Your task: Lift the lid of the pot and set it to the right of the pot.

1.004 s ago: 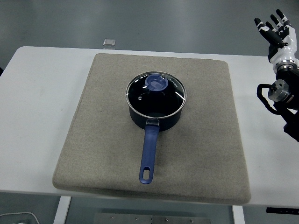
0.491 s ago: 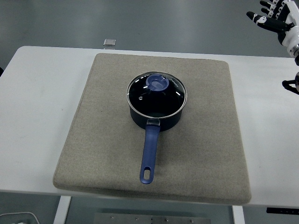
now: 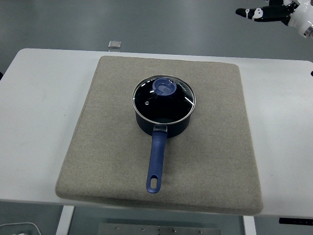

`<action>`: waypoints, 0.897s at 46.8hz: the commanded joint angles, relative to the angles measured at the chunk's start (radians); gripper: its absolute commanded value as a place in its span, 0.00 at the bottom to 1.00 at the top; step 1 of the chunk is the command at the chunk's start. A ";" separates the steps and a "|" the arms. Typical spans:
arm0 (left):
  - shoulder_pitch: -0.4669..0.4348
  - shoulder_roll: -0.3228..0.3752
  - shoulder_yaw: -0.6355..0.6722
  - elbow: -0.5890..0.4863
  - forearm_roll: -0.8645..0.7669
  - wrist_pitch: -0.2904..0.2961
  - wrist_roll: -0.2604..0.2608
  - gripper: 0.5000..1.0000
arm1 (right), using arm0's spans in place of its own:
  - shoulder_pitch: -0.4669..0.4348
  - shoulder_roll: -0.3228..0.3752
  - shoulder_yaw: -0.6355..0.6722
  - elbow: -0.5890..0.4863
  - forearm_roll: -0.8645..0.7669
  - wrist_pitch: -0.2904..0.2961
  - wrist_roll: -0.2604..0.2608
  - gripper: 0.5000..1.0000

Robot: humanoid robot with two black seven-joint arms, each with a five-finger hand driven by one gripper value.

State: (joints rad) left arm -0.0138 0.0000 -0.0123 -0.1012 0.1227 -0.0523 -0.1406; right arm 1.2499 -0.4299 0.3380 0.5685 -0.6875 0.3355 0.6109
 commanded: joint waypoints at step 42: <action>0.000 0.000 0.000 0.000 0.000 0.000 0.000 1.00 | 0.097 -0.119 -0.010 0.453 -0.484 0.059 0.000 0.82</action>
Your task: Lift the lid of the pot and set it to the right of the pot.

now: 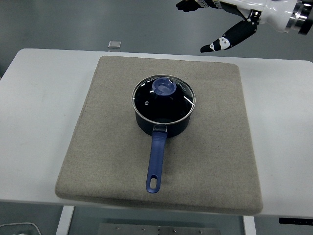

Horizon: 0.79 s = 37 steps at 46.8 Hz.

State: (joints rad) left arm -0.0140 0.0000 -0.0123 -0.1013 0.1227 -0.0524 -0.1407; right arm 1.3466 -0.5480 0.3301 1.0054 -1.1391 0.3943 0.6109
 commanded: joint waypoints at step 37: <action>0.000 0.000 0.000 0.000 0.000 0.000 0.000 1.00 | -0.006 0.085 -0.117 0.104 -0.274 -0.149 0.000 0.82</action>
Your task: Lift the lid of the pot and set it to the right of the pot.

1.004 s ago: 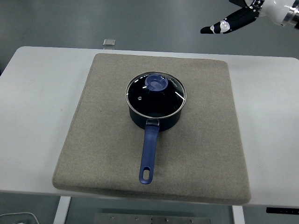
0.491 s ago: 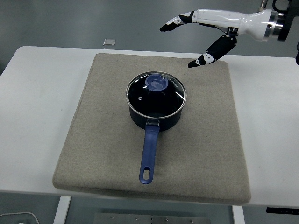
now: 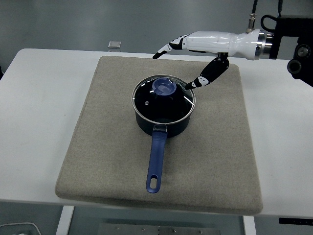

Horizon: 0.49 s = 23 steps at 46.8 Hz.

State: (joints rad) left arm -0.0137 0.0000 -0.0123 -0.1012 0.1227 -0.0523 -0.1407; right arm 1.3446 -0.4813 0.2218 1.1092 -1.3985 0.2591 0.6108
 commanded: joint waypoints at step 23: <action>0.000 0.000 0.000 0.000 0.000 0.000 0.000 1.00 | -0.007 0.030 -0.067 -0.015 -0.100 -0.139 0.000 0.82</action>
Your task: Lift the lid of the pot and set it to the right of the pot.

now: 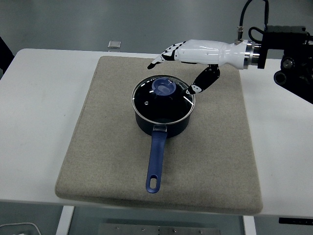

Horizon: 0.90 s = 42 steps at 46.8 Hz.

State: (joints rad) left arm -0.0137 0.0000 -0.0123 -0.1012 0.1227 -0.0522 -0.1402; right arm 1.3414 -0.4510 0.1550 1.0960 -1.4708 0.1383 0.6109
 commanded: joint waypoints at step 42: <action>0.000 0.000 0.000 0.000 0.000 0.000 -0.001 1.00 | -0.002 0.080 -0.123 -0.048 -0.149 -0.238 0.000 0.82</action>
State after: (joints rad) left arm -0.0138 0.0000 -0.0123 -0.1012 0.1227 -0.0524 -0.1408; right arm 1.3403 -0.3733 0.0332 1.0501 -1.6196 -0.0955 0.6109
